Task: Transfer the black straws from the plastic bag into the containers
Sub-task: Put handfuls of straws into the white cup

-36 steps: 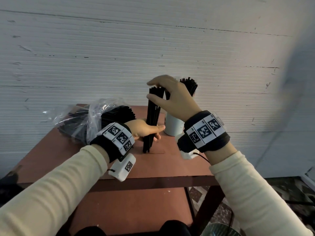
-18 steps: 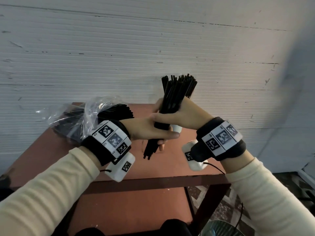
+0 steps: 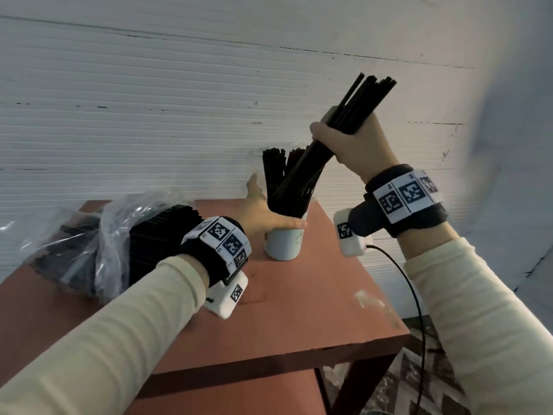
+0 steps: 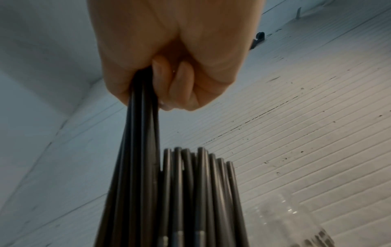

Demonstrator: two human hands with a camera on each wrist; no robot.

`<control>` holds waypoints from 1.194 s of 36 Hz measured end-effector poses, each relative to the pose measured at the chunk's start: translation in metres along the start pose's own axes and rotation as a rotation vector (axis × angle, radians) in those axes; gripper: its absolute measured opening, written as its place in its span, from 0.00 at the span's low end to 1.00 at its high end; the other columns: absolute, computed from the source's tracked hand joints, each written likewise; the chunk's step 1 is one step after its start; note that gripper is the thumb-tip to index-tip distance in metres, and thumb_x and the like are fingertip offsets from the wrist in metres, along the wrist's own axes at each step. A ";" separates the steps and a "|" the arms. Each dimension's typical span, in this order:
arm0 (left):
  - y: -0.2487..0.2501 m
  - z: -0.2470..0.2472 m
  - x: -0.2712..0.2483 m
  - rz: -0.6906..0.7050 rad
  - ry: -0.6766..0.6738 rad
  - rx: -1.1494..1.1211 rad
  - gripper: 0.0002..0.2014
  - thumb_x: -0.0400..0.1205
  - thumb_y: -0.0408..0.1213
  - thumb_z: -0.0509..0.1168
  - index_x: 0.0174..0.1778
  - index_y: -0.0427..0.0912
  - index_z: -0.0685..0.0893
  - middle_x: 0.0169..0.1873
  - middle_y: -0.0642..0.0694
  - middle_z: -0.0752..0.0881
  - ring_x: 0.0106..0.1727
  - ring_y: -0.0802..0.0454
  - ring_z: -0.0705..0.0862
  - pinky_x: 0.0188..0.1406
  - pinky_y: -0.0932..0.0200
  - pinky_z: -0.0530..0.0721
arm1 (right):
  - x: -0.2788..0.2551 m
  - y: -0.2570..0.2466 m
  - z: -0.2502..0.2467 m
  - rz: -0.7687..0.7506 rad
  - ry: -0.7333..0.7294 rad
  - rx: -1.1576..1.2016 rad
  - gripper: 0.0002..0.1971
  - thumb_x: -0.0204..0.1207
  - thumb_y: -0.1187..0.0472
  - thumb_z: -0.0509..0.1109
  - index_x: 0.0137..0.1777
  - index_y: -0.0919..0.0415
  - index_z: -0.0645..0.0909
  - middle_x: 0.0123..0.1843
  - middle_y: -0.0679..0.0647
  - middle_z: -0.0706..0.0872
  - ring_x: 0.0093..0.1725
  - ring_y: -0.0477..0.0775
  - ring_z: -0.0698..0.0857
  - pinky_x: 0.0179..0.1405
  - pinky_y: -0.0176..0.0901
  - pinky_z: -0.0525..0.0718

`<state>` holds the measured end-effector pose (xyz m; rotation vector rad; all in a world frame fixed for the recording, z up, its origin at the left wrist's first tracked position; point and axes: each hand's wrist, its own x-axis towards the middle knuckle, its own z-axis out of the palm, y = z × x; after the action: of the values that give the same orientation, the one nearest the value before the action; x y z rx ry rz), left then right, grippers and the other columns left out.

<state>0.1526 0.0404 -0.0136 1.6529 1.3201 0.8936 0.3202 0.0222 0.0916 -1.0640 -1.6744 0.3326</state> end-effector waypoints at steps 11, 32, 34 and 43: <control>-0.004 -0.008 0.020 0.108 -0.180 0.082 0.25 0.70 0.35 0.81 0.59 0.53 0.79 0.53 0.58 0.85 0.57 0.60 0.83 0.51 0.65 0.80 | 0.018 0.017 0.026 0.042 -0.056 -0.195 0.20 0.67 0.51 0.71 0.37 0.73 0.77 0.31 0.60 0.80 0.32 0.61 0.82 0.35 0.54 0.84; -0.011 -0.006 0.021 0.146 -0.184 0.039 0.33 0.70 0.35 0.81 0.68 0.51 0.75 0.59 0.55 0.84 0.62 0.57 0.81 0.65 0.56 0.79 | -0.001 0.016 0.037 -0.199 0.131 -0.125 0.32 0.72 0.49 0.77 0.70 0.61 0.68 0.68 0.53 0.72 0.69 0.51 0.73 0.70 0.43 0.75; -0.011 -0.006 0.021 0.140 -0.182 0.036 0.34 0.69 0.35 0.82 0.69 0.51 0.76 0.60 0.54 0.84 0.63 0.56 0.81 0.65 0.55 0.79 | 0.000 0.011 0.034 -0.320 0.192 -0.096 0.35 0.73 0.56 0.77 0.73 0.67 0.65 0.71 0.55 0.71 0.69 0.52 0.76 0.68 0.35 0.75; -0.009 -0.007 0.020 0.168 -0.209 0.017 0.29 0.71 0.31 0.80 0.64 0.52 0.75 0.54 0.59 0.83 0.54 0.68 0.80 0.53 0.70 0.77 | -0.002 0.029 0.046 -0.380 -0.010 -0.341 0.16 0.84 0.58 0.63 0.68 0.63 0.79 0.64 0.54 0.83 0.60 0.48 0.82 0.61 0.32 0.77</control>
<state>0.1470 0.0622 -0.0183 1.8373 1.0618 0.7831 0.2936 0.0497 0.0531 -0.9570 -1.9407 -0.2015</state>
